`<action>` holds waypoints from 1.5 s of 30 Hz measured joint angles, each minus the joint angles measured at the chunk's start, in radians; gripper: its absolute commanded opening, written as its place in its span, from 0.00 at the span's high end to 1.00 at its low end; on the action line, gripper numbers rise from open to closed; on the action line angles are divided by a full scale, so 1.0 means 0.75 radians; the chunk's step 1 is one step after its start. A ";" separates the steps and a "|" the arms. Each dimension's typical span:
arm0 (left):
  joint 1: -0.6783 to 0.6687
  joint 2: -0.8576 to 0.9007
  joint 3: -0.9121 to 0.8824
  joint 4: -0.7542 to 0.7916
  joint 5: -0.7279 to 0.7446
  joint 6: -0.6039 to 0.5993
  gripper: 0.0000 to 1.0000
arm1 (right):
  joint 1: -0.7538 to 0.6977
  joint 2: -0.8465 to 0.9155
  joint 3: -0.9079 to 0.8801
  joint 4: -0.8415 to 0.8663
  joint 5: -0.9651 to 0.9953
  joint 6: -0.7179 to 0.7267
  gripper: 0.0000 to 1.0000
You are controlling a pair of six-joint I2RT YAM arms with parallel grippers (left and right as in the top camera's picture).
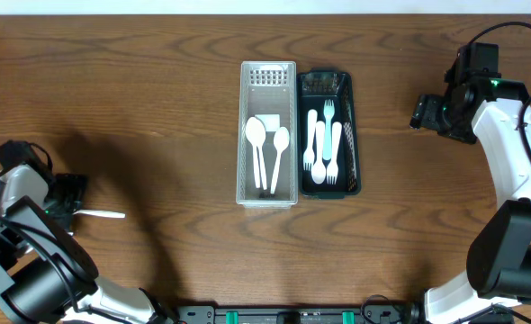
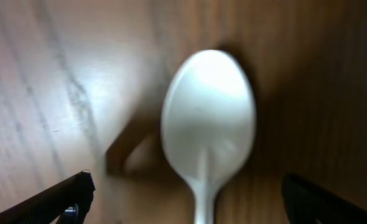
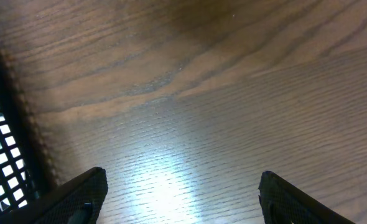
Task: Pack container
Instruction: 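Grasp the last white spoon with the left gripper, then place the spoon into the white basket and open the left gripper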
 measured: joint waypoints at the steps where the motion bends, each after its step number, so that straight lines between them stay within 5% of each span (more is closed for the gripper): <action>1: -0.005 0.000 0.000 0.002 0.000 -0.001 0.02 | 0.000 0.000 0.000 0.000 -0.001 0.000 0.19; 24: -0.015 0.046 0.015 0.021 0.008 0.000 0.00 | -0.001 0.000 0.000 0.000 -0.001 -0.001 0.19; 29: -0.014 0.050 0.020 0.007 0.031 -0.001 0.24 | -0.001 0.000 0.000 0.000 -0.001 -0.001 0.18; 40: -0.016 0.055 0.026 -0.030 0.056 0.011 0.93 | 0.000 0.000 0.000 0.000 0.000 -0.001 0.18; 45: -0.016 0.055 0.026 -0.040 0.050 0.023 0.94 | -0.001 0.000 0.000 0.000 -0.001 -0.001 0.18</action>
